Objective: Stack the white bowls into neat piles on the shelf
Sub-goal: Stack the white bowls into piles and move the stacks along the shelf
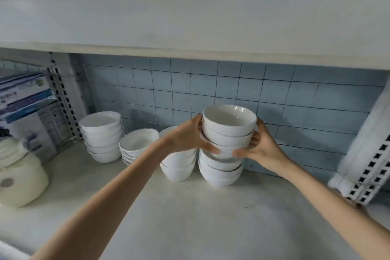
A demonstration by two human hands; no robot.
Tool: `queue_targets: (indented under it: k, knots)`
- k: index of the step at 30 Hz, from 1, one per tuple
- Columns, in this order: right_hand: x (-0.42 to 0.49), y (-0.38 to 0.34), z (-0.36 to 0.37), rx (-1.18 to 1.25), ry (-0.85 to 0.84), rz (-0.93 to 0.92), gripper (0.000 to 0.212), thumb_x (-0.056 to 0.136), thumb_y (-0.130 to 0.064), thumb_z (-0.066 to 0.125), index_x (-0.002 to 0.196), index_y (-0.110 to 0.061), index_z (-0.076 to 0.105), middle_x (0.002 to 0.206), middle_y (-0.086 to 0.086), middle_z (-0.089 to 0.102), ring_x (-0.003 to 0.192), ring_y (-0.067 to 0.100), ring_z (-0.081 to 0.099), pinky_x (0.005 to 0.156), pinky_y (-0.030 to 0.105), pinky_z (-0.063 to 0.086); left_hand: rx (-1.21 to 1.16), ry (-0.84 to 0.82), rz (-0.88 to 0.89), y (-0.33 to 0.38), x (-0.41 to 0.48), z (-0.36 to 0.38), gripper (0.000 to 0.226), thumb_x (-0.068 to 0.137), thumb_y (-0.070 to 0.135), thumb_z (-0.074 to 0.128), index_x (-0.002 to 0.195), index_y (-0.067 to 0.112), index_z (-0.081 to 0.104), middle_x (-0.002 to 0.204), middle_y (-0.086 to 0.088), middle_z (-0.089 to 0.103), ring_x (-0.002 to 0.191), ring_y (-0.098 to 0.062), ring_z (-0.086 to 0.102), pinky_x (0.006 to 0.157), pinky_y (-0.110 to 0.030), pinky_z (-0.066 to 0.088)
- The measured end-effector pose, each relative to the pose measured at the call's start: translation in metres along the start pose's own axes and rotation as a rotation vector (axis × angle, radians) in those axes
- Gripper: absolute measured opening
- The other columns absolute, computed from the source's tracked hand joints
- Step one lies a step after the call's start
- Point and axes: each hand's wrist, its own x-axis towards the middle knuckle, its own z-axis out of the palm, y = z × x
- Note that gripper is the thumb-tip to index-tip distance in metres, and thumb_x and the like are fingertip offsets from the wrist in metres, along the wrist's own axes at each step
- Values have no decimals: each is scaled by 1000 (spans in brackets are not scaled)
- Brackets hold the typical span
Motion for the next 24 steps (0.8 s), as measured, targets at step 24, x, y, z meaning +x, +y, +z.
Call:
queue_targets:
  k: [24]
  knots:
    - [-9,15,14,-206,35,165,104,58,-30,80,142,-29,19,132,-23,42,112,-13,48,89,13,45,18,-158,34,-28,20,-1,96,64,36,85,141,23,29,132,12,50,126,-8,45,107,-28,35]
